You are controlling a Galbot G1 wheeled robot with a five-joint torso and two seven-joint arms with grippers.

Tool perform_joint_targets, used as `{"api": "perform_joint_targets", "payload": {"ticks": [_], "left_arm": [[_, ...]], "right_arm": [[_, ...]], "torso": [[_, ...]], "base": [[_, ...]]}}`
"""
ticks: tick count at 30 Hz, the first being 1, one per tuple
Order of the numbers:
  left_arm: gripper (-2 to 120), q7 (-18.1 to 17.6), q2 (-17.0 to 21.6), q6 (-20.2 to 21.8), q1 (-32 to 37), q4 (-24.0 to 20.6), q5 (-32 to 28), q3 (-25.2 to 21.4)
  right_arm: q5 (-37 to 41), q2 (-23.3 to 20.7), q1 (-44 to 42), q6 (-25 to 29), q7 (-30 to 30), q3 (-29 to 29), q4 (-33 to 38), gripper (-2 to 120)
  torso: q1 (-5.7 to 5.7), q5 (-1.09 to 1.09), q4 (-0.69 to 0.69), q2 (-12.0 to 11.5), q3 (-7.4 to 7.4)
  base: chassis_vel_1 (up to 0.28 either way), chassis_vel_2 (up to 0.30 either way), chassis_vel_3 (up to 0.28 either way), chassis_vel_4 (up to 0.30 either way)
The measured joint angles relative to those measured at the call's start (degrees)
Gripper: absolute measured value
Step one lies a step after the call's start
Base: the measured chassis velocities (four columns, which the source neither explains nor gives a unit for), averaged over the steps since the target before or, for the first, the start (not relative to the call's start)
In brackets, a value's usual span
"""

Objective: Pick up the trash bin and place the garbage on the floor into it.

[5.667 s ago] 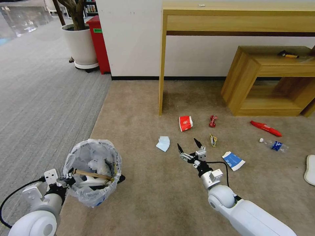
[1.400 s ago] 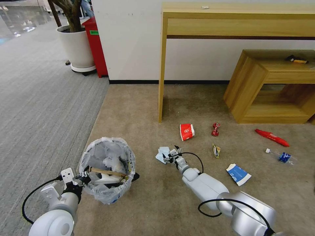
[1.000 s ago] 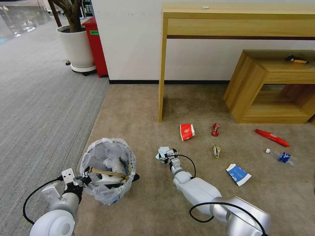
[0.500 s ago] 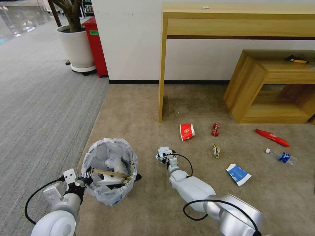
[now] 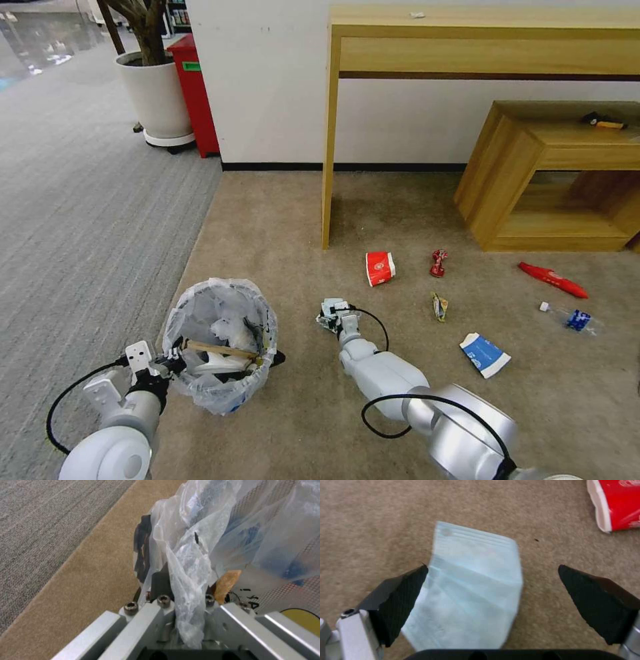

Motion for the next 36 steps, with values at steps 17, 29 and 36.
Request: {"api": "perform_joint_targets", "payload": {"ticks": [17, 29, 36], "left_arm": [[0, -0.1, 0.3, 0.1, -0.7, -0.3, -0.3, 0.9], [0, -0.1, 0.1, 0.0, -0.7, -0.3, -0.4, 0.5], [0, 0.0, 0.1, -0.1, -0.7, -0.5, -0.4, 0.2]], "right_arm": [[-0.9, -0.1, 1.3, -2.1, -2.0, 3.7, -2.4, 100], [-1.4, -0.1, 1.7, -2.0, -4.6, 1.4, -2.2, 100], [-4.9, -0.1, 2.7, -2.0, -4.7, 0.9, -3.2, 100]], "torso": [[0.00, 0.00, 0.00, 0.0, 0.00], [0.00, 0.01, 0.00, 0.0, 0.00], [0.00, 0.00, 0.00, 0.0, 0.00]], "base": [[0.000, 0.000, 0.000, 0.000], [0.000, 0.000, 0.000, 0.000], [0.000, 0.000, 0.000, 0.000]]}}
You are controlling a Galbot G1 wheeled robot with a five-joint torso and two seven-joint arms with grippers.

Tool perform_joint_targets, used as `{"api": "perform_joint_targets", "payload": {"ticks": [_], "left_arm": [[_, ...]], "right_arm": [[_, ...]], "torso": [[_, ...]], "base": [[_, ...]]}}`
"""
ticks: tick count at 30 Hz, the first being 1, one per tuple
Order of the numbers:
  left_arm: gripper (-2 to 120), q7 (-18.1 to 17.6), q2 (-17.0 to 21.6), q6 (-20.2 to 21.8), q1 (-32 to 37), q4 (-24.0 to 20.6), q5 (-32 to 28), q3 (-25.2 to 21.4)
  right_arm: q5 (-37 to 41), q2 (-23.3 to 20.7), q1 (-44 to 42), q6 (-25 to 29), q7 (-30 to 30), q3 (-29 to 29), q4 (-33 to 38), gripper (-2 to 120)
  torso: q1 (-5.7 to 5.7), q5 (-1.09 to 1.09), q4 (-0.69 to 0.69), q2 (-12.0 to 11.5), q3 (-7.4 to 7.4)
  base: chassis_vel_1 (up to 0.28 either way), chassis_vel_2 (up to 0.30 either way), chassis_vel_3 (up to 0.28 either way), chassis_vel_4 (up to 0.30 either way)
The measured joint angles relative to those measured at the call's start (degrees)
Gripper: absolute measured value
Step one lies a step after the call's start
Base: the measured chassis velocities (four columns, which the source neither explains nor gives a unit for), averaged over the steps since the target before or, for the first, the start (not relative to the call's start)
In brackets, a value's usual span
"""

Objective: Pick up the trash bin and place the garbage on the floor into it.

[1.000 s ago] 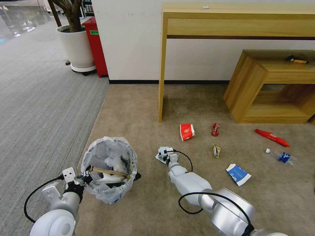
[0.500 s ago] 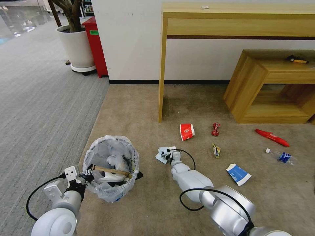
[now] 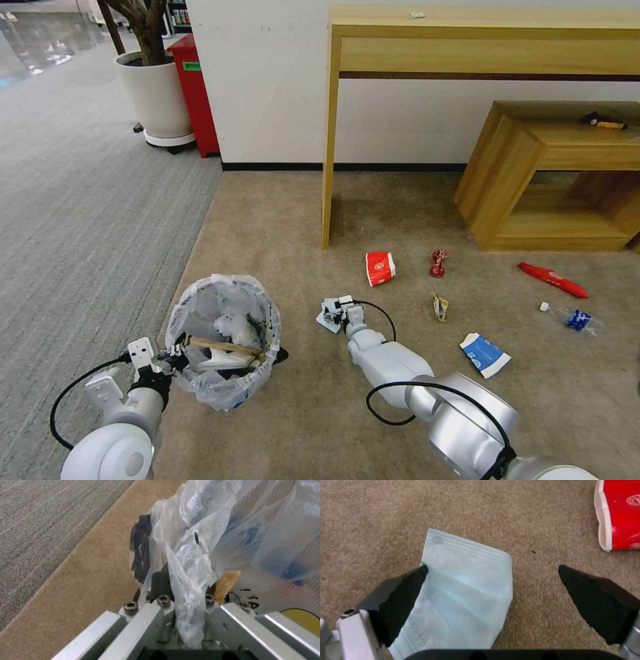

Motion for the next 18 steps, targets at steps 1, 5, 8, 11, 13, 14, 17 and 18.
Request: {"api": "perform_joint_targets", "payload": {"ticks": [1, 5, 8, 11, 13, 14, 17, 18], "left_arm": [[0, 0.0, 0.0, 0.0, -0.2, 0.0, 0.0, 0.0], [0, 0.0, 0.0, -0.1, -0.4, 0.2, -0.1, 0.1], [0, 0.0, -0.1, -0.1, -0.4, 0.2, -0.1, 0.2], [0, 0.0, -0.2, -0.2, -0.3, 0.3, 0.0, 0.4], [0, 0.0, -0.3, -0.3, -0.3, 0.3, 0.0, 0.5], [0, 0.0, -0.3, -0.3, -0.3, 0.3, 0.0, 0.5], [0, 0.0, -0.2, -0.3, -0.3, 0.3, 0.0, 0.5], [0, 0.0, -0.2, -0.3, -0.3, 0.2, 0.0, 0.5]], "right_arm": [[-0.1, 0.0, 0.0, 0.0, 0.1, -0.2, 0.0, 100], [-0.6, 0.0, -0.2, 0.1, 0.3, -0.6, 0.3, 100], [-0.8, 0.0, -0.4, 0.4, 0.2, -0.7, 0.5, 100], [-0.7, 0.0, -0.6, 0.7, 0.3, -0.8, 0.8, 100], [-0.7, 0.0, -0.7, 0.7, 0.5, -0.8, 0.8, 100], [-0.7, 0.0, -0.7, 0.7, 0.9, -0.7, 0.8, 100], [-0.7, 0.0, -0.8, 0.6, 1.6, -0.8, 1.2, 100], [-0.6, 0.0, -0.8, 0.5, 1.9, -0.8, 1.5, 100]], "torso": [[0.00, 0.00, 0.00, 0.0, 0.00], [0.00, 0.00, 0.00, 0.0, 0.00], [0.00, 0.00, 0.00, 0.0, 0.00], [0.00, 0.00, 0.00, 0.0, 0.00], [0.00, 0.00, 0.00, 0.0, 0.00], [0.00, 0.00, 0.00, 0.0, 0.00], [0.00, 0.00, 0.00, 0.0, 0.00], [0.00, 0.00, 0.00, 0.0, 0.00]], "base": [[0.000, 0.000, 0.000, 0.000], [0.000, 0.000, 0.000, 0.000], [0.000, 0.000, 0.000, 0.000], [0.000, 0.000, 0.000, 0.000], [0.000, 0.000, 0.000, 0.000], [0.000, 0.000, 0.000, 0.000], [0.000, 0.000, 0.000, 0.000], [0.000, 0.000, 0.000, 0.000]]}}
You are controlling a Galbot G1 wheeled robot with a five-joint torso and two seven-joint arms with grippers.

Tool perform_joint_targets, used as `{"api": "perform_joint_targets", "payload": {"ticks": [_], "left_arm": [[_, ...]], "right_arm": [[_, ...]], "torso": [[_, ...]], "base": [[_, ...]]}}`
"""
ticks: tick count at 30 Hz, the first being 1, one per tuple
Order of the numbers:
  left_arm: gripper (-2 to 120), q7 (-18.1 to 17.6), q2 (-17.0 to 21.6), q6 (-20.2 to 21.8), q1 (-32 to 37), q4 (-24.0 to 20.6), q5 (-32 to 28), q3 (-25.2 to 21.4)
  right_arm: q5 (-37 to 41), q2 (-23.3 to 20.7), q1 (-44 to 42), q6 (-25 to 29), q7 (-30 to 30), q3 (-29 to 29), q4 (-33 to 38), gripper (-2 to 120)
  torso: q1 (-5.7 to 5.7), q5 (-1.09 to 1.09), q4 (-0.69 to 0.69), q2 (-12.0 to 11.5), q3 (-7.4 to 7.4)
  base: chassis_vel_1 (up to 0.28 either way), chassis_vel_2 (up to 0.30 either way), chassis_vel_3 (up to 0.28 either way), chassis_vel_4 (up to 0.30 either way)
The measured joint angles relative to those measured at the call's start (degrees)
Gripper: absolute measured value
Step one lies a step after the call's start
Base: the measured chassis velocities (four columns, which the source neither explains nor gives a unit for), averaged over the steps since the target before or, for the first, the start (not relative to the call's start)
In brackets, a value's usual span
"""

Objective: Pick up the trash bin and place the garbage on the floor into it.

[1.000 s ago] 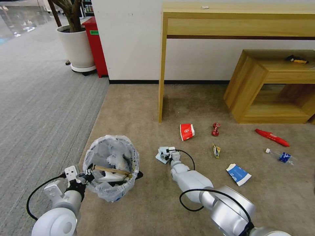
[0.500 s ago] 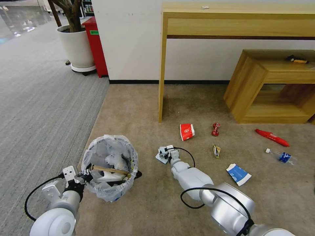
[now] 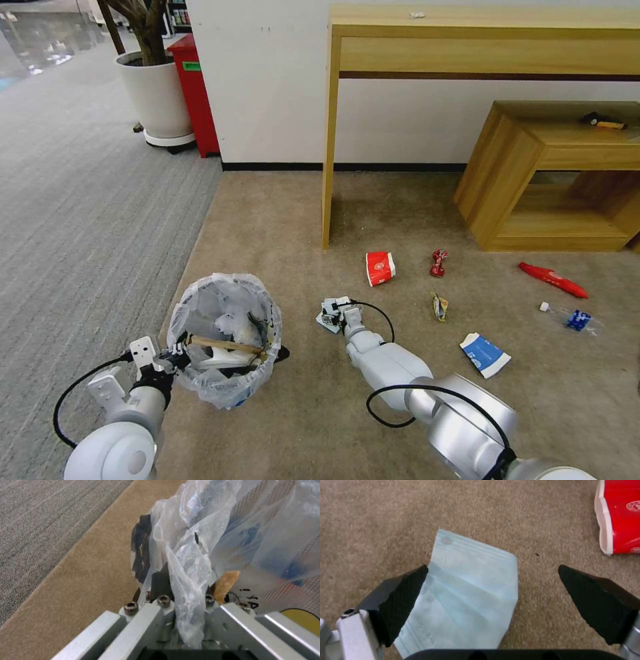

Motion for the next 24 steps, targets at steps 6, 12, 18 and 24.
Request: {"api": "perform_joint_targets", "payload": {"ticks": [6, 12, 18, 24], "left_arm": [[0, 0.0, 0.1, 0.0, 0.2, -0.3, 0.0, -0.2], [0, -0.1, -0.4, 0.1, 0.1, -0.4, 0.1, -0.2], [0, -0.1, -0.7, 0.0, 0.6, -0.5, 0.3, -0.2], [0, -0.1, -0.8, 0.0, 0.7, -0.9, 0.3, -0.1]], "right_arm": [[0.1, 0.0, -0.5, -0.3, 0.3, -0.4, 1.0, 100], [-0.4, 0.0, -1.4, 0.2, -0.1, -1.3, 2.2, 100], [-0.4, 0.0, -0.7, 0.0, -0.4, -0.8, 0.9, 100], [-0.5, 0.0, 0.3, -0.8, -0.5, 0.0, -0.3, 100]], "torso": [[0.00, 0.00, 0.00, 0.0, 0.00], [0.00, 0.00, 0.00, 0.0, 0.00], [0.00, 0.00, 0.00, 0.0, 0.00], [0.00, 0.00, 0.00, 0.0, 0.00]], "base": [[0.000, 0.000, 0.000, 0.000], [0.000, 0.000, 0.000, 0.000], [0.000, 0.000, 0.000, 0.000], [0.000, 0.000, 0.000, 0.000]]}}
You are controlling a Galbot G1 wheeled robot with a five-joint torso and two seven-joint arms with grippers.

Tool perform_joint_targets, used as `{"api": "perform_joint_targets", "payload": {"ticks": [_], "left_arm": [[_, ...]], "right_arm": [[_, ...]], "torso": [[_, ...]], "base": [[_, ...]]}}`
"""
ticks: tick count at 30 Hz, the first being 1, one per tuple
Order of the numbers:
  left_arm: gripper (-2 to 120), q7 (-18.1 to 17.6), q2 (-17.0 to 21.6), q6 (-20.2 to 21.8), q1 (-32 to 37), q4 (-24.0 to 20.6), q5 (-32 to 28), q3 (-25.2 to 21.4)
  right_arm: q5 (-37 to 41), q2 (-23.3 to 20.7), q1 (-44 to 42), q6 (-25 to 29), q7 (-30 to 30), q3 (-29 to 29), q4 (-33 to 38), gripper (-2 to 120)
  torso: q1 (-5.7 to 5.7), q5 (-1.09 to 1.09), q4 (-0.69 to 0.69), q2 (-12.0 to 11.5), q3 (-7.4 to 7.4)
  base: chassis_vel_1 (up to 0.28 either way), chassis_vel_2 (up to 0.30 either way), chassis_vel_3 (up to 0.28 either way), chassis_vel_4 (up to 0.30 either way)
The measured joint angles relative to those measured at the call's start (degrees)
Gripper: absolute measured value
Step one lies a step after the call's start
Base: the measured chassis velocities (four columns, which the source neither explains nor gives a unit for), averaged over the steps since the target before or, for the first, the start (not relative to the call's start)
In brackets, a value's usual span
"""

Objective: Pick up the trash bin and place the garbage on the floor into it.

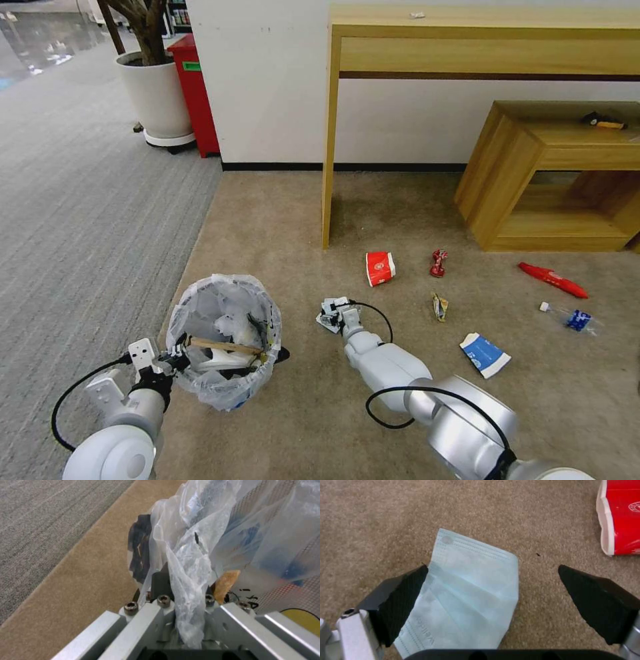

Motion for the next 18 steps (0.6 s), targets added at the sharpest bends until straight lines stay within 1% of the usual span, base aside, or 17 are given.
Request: {"api": "perform_joint_targets", "payload": {"ticks": [10, 18], "left_arm": [[0, 0.0, -0.4, 0.1, -0.3, 0.1, 0.5, 0.1], [0, 0.2, -1.9, 0.0, 1.0, -0.5, 2.0, -0.2]], "right_arm": [[0.2, 0.0, 0.5, -1.0, -0.3, -0.5, 0.4, 100], [0.4, 0.0, 0.3, -1.8, -1.2, -1.0, 1.5, 100]], "torso": [[0.00, 0.00, 0.00, 0.0, 0.00], [0.00, 0.00, 0.00, 0.0, 0.00]], "base": [[0.000, 0.000, 0.000, 0.000], [0.000, 0.000, 0.000, 0.000]]}}
